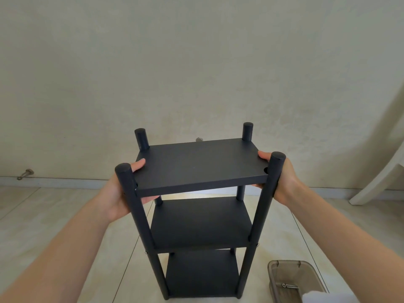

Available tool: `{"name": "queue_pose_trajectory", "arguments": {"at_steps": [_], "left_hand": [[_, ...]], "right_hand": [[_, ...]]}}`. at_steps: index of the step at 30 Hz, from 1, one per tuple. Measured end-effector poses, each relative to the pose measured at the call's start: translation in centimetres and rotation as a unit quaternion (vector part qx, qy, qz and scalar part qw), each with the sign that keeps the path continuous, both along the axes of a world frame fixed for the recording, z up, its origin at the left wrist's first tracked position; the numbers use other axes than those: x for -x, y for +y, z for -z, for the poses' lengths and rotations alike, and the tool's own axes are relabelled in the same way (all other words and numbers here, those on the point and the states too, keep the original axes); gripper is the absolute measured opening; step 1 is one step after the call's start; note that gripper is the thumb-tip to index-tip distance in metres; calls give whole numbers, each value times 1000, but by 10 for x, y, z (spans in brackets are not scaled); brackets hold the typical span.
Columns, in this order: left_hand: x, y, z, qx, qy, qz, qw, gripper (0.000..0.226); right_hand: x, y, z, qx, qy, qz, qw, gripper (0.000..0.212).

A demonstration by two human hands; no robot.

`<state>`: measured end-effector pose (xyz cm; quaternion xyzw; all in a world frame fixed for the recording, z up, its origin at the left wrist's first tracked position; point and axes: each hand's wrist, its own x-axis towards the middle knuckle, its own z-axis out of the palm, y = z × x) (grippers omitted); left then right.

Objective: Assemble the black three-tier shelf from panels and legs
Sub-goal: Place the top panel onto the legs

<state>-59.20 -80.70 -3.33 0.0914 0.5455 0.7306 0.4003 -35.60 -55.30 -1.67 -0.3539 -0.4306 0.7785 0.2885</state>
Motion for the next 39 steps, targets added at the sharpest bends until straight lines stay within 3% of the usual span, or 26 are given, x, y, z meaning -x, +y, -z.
{"name": "queue_pose_trajectory", "arguments": {"at_steps": [7,15,22,25,29,33,36,39], "left_hand": [[-9,7,3,-25,-11,-58,998,44],[-26,19,0,-27,4,-98,995,20],[-48,45,0,-33,-21,-132,990,14],[-53,52,1,-41,-22,-139,989,15],[-58,59,6,-45,-25,-154,987,14],[-68,67,8,-41,-39,-165,985,21],[-78,71,7,-44,-33,-159,986,33],[-85,71,7,-52,-33,-151,987,19]], "right_hand": [[0,2,2,-40,-21,-13,999,14],[-6,7,13,-153,-112,105,976,32],[-7,5,15,-203,-130,139,960,17],[-5,-12,9,-182,-107,107,972,18],[3,-50,-2,-128,-73,-51,988,23],[14,-87,-10,-245,-101,-149,953,42],[21,-104,-11,-351,-132,-110,920,55],[24,-108,-6,-431,-184,-106,877,71]]}}
